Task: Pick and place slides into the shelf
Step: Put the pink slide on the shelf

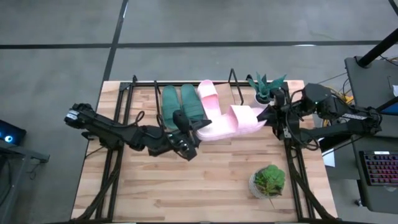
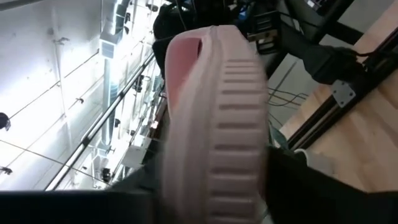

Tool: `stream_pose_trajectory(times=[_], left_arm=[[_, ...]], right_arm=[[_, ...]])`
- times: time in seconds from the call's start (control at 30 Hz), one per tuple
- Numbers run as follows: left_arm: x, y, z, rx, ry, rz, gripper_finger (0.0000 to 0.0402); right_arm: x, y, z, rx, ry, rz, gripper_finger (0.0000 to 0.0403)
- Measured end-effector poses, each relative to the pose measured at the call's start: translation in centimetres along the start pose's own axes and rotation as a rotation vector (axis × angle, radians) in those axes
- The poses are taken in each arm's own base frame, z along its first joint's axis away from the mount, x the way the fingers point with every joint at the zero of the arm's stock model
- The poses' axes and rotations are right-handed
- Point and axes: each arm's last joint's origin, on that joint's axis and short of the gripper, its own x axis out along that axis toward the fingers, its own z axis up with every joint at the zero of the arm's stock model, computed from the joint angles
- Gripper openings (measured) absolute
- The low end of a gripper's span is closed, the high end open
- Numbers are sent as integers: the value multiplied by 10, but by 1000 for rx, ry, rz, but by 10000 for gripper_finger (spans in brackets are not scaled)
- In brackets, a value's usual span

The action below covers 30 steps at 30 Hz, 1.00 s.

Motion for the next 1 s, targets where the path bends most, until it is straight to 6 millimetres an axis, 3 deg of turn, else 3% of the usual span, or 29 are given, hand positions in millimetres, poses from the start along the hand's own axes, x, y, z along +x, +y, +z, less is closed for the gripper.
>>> stream_pose_trajectory(times=[0.17,0.2,0.33,0.57,0.73,0.9,1.0], left_arm=[[2,0,-1,27,8,-6,46],[2,-1,-1,29,8,-7,40],[2,0,-2,33,47,11,41],[1,5,-8,89,250,88,41],[-2,10,-9,138,333,113,41],[-7,19,-18,150,576,176,41],[-9,20,-21,130,563,180,41]], right_arm=[[1,-1,0,-3,-1,-10,29],[1,-1,0,-4,-1,-11,32],[0,-5,0,54,50,-83,43],[-2,-15,-6,218,314,-342,78],[-1,-22,-5,262,364,-408,113],[-7,-31,1,277,386,-479,145],[-6,-37,4,340,368,-505,158]])
